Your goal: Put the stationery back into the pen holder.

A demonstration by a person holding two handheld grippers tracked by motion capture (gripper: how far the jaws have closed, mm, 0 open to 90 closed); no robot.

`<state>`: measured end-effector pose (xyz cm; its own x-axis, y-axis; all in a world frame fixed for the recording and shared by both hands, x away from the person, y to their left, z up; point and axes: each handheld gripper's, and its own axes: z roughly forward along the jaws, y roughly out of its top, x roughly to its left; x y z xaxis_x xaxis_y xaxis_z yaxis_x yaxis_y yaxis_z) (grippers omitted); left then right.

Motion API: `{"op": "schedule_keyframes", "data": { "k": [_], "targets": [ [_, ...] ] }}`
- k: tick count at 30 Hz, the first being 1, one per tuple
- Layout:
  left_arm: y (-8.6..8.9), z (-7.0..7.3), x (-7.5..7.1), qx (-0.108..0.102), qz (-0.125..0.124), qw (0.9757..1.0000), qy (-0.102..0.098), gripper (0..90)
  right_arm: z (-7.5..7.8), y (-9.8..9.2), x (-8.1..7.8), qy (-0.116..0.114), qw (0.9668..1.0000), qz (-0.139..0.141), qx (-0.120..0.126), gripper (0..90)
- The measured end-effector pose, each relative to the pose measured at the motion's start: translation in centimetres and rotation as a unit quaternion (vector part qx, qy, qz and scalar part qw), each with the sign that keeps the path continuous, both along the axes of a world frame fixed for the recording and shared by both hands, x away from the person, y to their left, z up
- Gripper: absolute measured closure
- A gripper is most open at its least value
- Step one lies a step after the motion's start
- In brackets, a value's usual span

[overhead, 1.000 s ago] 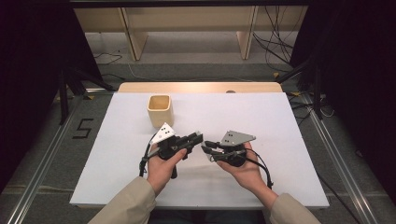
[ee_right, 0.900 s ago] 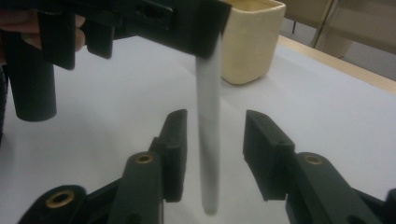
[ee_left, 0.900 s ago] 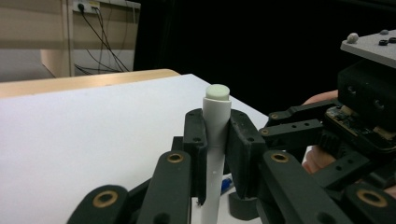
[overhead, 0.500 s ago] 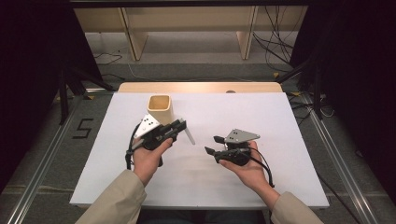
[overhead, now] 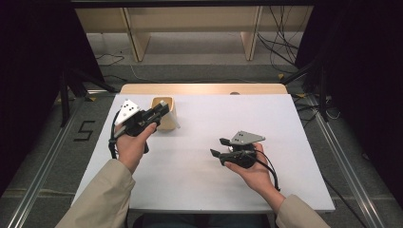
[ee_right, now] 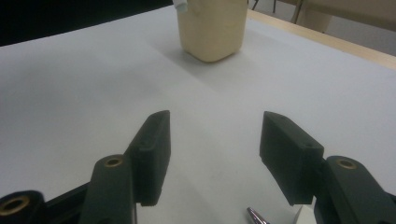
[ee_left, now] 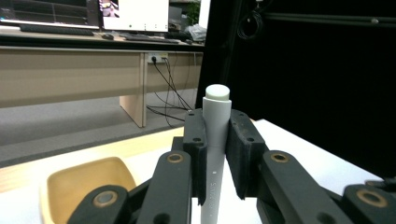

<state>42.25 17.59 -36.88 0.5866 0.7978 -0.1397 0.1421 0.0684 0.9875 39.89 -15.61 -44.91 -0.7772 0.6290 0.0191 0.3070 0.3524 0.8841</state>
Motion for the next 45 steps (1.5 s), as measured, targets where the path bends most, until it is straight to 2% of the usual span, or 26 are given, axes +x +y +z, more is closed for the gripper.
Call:
{"op": "schedule_keyframes", "data": {
  "k": [5,12,24,32,36,37,41,42,45],
  "targets": [
    [0.8,0.3,0.9,0.005,0.015,0.9998,-0.007,78.5,0.0,0.0,0.1,0.001,1.0,-0.002,0.001,44.0],
    [1.1,0.6,1.4,0.009,0.022,0.9996,-0.012,78.5,0.0,-0.1,0.1,0.002,1.0,-0.005,0.002,42.9],
    [1.8,2.2,3.0,0.017,0.042,0.9983,-0.036,78.5,-0.1,-0.2,0.2,0.008,0.9999,-0.013,0.0,39.1],
    [2.0,2.2,3.7,0.022,0.055,0.9976,-0.037,78.5,-0.2,-0.2,0.2,0.008,0.9998,-0.016,0.0,38.5],
    [2.1,1.8,4.1,0.045,0.066,0.9961,-0.036,78.4,-0.2,-0.2,0.2,0.008,0.9998,-0.016,-0.001,38.4],
    [2.1,1.8,4.1,0.045,0.066,0.9961,-0.036,78.4,-0.2,-0.2,0.2,0.008,0.9998,-0.016,-0.002,38.4],
    [2.5,1.5,4.5,0.066,0.078,0.9941,-0.035,78.4,-0.2,-0.2,0.3,0.009,0.9998,-0.017,-0.003,38.3],
    [2.7,1.2,4.7,0.077,0.086,0.9927,-0.034,78.4,-0.2,-0.2,0.3,0.008,0.9998,-0.016,-0.003,38.2],
    [2.8,0.8,4.9,0.085,0.093,0.9916,-0.029,78.4,-0.3,-0.2,0.3,0.009,0.9998,-0.016,-0.003,38.2]
  ]
}}
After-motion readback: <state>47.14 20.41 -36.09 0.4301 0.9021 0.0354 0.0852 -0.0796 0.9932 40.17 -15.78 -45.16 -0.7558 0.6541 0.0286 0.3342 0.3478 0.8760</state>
